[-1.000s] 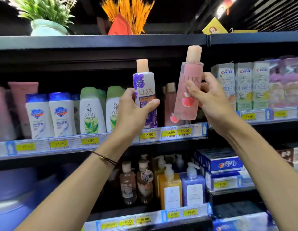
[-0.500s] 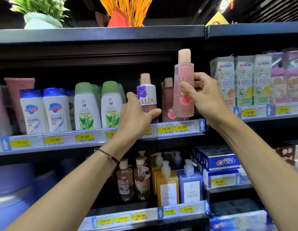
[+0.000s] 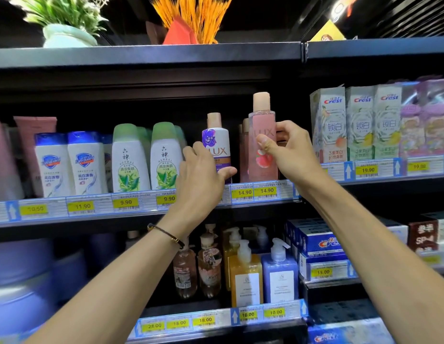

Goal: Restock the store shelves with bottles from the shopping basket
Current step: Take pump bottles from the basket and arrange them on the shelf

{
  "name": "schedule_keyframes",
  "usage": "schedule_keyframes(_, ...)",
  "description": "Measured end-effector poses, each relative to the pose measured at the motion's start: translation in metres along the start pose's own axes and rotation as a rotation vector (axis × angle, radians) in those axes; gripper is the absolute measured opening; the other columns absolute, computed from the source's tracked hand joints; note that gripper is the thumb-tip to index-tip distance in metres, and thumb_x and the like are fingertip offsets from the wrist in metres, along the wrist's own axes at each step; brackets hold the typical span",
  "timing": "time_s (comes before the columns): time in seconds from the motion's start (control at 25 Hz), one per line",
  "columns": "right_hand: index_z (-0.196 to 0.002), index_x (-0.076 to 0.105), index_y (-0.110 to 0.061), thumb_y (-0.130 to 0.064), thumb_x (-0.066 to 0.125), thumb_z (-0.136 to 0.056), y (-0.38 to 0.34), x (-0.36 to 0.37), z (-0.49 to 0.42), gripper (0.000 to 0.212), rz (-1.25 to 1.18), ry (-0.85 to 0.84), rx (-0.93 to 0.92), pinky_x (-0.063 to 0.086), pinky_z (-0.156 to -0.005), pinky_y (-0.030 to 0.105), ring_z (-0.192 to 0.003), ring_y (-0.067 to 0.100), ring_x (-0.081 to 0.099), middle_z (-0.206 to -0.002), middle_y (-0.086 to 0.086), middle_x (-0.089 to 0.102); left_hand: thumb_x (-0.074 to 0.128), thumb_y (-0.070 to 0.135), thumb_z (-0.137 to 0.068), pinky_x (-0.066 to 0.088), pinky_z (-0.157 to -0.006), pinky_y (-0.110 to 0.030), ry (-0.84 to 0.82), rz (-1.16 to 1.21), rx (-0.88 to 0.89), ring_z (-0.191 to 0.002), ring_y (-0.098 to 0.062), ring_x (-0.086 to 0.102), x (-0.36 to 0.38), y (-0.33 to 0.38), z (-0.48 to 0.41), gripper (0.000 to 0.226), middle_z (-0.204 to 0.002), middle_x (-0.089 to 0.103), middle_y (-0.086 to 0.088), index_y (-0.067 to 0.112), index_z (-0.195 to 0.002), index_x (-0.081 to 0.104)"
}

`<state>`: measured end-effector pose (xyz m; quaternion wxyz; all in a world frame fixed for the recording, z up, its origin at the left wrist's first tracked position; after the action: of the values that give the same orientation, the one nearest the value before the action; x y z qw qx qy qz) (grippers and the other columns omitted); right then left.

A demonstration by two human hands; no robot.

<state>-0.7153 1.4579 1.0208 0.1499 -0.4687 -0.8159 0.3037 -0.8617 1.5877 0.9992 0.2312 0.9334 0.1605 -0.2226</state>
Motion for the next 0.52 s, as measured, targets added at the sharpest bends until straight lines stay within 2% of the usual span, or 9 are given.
schedule_keyframes(0.04,-0.117,0.061,-0.006,-0.018,0.07,-0.095,0.0,0.002,0.001,0.027,0.009,-0.001,-0.002,0.064,-0.064,0.035,-0.077,0.014,0.074,-0.095,0.006,0.068,0.072,0.054,-0.087,0.04,-0.074,-0.035,-0.005,0.006,0.0,-0.099,-0.029,0.052,0.001,-0.001,0.001,0.064,-0.118,0.047,-0.01,0.008,-0.121,0.042)
schedule_keyframes(0.12,-0.117,0.061,-0.005,-0.018,0.068,-0.096,0.0,0.006,0.003,0.026,0.042,-0.009,-0.011,0.058,-0.058,0.019,-0.071,0.003,0.072,-0.096,0.006,0.069,0.065,0.053,-0.091,0.04,-0.075,-0.034,0.022,0.01,0.034,-0.096,-0.026,0.049,0.0,-0.001,0.007,0.059,-0.116,0.046,-0.01,0.008,-0.121,0.043)
schedule_keyframes(0.24,-0.118,0.06,-0.007,-0.02,0.065,-0.098,0.004,0.009,0.007,0.025,0.122,-0.032,-0.005,0.048,-0.052,0.007,-0.064,-0.009,0.067,-0.096,0.001,0.068,0.049,0.046,-0.101,0.042,-0.078,-0.038,0.181,-0.095,0.188,-0.091,-0.025,0.042,-0.013,0.003,0.027,0.04,-0.109,0.048,-0.01,0.009,-0.117,0.047)
schedule_keyframes(0.32,-0.118,0.059,-0.01,-0.025,0.064,-0.099,0.007,0.01,0.009,0.024,0.191,-0.044,0.009,0.047,-0.052,0.007,-0.066,-0.01,0.067,-0.097,-0.002,0.068,0.046,0.038,-0.104,0.041,-0.078,-0.04,0.274,-0.229,0.262,-0.092,-0.027,0.043,-0.021,-0.002,0.042,0.03,-0.107,0.051,-0.011,0.01,-0.114,0.051)
schedule_keyframes(0.44,-0.118,0.059,-0.013,-0.033,0.063,-0.098,0.012,0.009,0.009,0.028,0.353,-0.048,0.002,0.047,-0.061,0.013,-0.085,0.004,0.067,-0.105,-0.001,0.067,0.047,0.035,-0.102,0.041,-0.081,-0.043,0.295,-0.379,0.287,-0.101,-0.031,0.047,-0.022,-0.026,0.06,0.029,-0.111,0.054,-0.011,0.01,-0.113,0.057)
schedule_keyframes(0.52,-0.118,0.058,-0.013,-0.034,0.062,-0.098,0.014,0.01,0.008,0.029,0.442,-0.059,-0.009,0.042,-0.064,0.014,-0.091,0.011,0.063,-0.109,0.001,0.066,0.047,0.033,-0.101,0.042,-0.083,-0.045,0.303,-0.395,0.323,-0.103,-0.034,0.048,-0.022,-0.043,0.07,0.029,-0.113,0.055,-0.013,0.009,-0.112,0.061)
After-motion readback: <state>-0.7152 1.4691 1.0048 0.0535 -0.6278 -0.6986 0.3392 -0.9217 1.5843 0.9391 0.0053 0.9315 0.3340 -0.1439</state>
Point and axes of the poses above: each hand's wrist, its own z-axis away from the middle knuckle, its own x-axis out of the palm, y = z × x, the point moved 7 cm from there along -z, towards the middle knuckle
